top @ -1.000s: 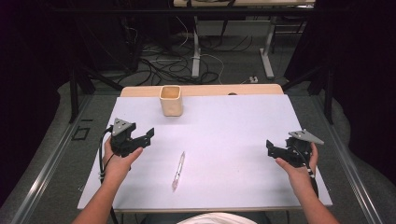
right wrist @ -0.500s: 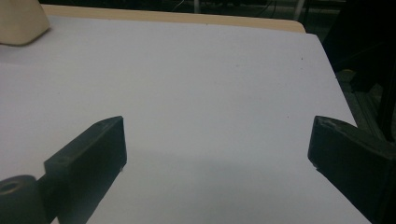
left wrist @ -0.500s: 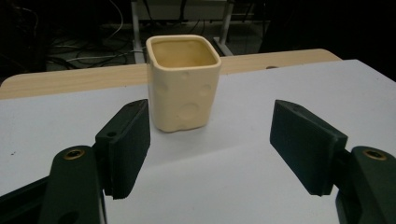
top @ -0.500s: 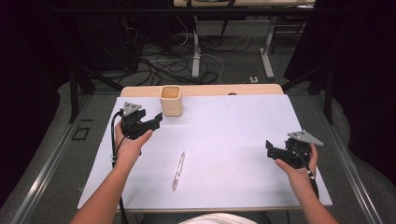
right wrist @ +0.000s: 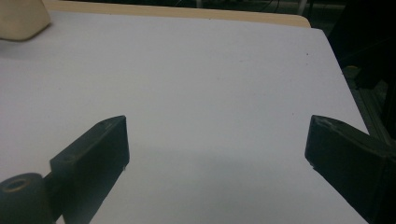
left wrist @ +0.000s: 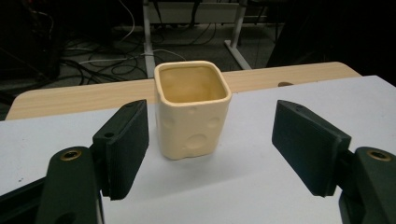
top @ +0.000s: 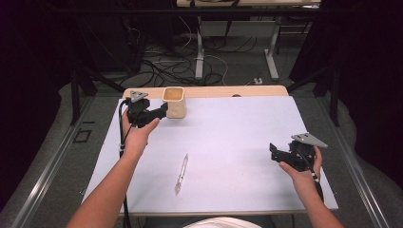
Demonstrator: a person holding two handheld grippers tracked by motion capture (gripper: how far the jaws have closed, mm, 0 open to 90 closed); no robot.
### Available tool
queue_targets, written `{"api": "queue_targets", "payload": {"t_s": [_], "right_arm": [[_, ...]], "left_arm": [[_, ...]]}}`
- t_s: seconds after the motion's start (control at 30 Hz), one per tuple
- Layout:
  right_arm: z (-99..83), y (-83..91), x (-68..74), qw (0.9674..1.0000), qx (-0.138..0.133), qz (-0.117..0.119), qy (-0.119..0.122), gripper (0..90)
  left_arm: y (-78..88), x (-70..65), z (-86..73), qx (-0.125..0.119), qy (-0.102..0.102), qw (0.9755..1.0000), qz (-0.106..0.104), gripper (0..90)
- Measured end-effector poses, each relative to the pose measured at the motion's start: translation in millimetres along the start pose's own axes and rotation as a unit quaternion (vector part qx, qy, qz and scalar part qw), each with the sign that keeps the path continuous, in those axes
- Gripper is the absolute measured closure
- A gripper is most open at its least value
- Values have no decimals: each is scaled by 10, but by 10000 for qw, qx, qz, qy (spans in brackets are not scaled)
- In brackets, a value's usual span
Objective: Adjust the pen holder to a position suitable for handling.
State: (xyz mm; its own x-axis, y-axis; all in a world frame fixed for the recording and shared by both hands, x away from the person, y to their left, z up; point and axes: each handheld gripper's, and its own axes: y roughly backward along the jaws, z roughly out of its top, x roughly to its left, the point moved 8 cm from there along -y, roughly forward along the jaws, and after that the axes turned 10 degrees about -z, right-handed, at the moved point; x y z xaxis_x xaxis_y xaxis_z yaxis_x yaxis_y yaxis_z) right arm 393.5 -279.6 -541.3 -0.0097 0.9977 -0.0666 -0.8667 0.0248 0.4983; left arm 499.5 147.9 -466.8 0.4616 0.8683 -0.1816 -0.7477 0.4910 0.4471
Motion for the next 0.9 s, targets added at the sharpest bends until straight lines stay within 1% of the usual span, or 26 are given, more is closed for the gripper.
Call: {"api": "queue_targets", "payload": {"t_s": [0.03,0.1,0.17,0.2,0.23,0.27,0.3,0.33,0.37,0.47,0.5,0.67,0.8,0.87,0.9], "right_arm": [[3,-11,-1,10000,-45,-10,-1,62],[-2,-18,-3,10000,-30,-1,-11,63],[-7,-16,-9,10000,3,14,-4,64],[-7,-16,-9,10000,3,14,-4,64],[-4,-26,-10,10000,-33,-12,-32,64],[-10,-22,-13,10000,0,30,-14,65],[-13,-21,-8,10000,19,30,-47,65],[-14,-23,-13,10000,16,25,-24,65],[-18,-23,-6,10000,34,32,-61,65],[-19,-22,-5,10000,47,32,-56,66],[-19,-22,-4,10000,44,35,-58,66],[-22,-35,-11,10000,37,53,-37,68],[-33,-46,-14,9999,73,71,-69,69],[-37,-49,-15,9999,86,80,-80,70],[-38,-49,-15,9999,91,83,-79,71]], "left_arm": [[-19,-2,20,22,25,10000,6,277],[-48,10,72,13,18,10000,45,285],[-68,8,116,24,93,9999,36,301],[-68,8,116,24,93,9999,36,308],[-89,5,160,-19,93,9999,65,309],[-96,0,178,-8,117,9999,73,317],[-108,-2,199,-17,120,9999,75,322],[-117,-2,217,9,120,9999,95,325],[-127,0,237,37,117,9999,116,330],[-152,2,280,50,147,9998,112,341],[-176,14,322,78,172,9997,143,345],[-264,81,407,140,225,9994,206,380],[-346,167,447,148,131,9993,320,400],[-366,184,447,169,165,9992,326,400],[-410,220,449,157,155,9991,353,400]]}}
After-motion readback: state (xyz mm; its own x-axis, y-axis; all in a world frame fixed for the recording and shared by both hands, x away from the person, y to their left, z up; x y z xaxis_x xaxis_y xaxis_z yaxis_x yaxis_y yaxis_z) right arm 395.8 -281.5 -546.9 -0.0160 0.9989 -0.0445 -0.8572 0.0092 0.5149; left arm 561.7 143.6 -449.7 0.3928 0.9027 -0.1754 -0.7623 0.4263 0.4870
